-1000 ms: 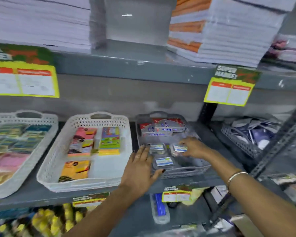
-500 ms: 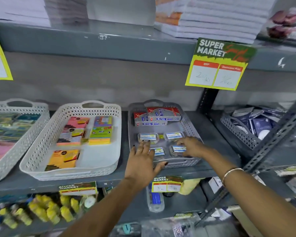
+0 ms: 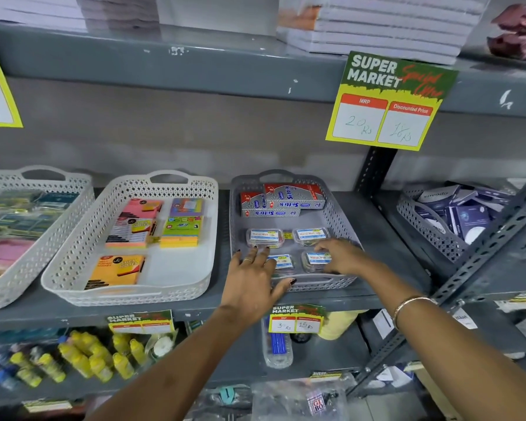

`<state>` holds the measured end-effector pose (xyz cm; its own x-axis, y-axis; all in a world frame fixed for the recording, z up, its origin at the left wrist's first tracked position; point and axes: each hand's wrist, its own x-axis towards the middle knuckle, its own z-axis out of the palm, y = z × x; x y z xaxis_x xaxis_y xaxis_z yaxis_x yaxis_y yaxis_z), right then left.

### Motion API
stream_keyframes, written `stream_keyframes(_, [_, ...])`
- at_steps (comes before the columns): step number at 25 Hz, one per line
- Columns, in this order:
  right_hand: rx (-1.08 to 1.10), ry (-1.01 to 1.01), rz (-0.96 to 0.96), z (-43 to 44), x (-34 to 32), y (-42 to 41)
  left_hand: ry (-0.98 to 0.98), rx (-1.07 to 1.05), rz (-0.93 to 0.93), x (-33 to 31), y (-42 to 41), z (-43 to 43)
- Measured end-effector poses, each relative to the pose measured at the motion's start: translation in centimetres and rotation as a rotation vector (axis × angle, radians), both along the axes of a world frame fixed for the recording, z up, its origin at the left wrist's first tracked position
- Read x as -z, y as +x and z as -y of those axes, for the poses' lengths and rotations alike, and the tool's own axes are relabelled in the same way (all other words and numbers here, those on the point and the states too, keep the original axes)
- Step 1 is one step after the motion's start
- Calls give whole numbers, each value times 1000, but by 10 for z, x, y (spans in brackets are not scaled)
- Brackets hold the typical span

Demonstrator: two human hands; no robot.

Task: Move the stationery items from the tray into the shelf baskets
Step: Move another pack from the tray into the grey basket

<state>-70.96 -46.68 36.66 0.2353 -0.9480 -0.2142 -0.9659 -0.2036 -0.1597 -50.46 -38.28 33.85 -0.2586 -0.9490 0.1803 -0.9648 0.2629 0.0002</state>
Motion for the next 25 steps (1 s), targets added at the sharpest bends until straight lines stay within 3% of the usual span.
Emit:
stream_keyframes(12, [-44,51,-14,-1,-17,10,-13,6,-23,0,2,0])
stream_keyframes(16, [-96,-12,208,7,-42,44,-144,47,-155,-14,23,-3])
stream_keyframes(20, [-262,-222,396,13,-72,131,-411,-59,-293,-35,98,-15])
stream_keyframes(25, [-450,-343,624,-29,-100,293,-516,-341,-326,-36,242,-69])
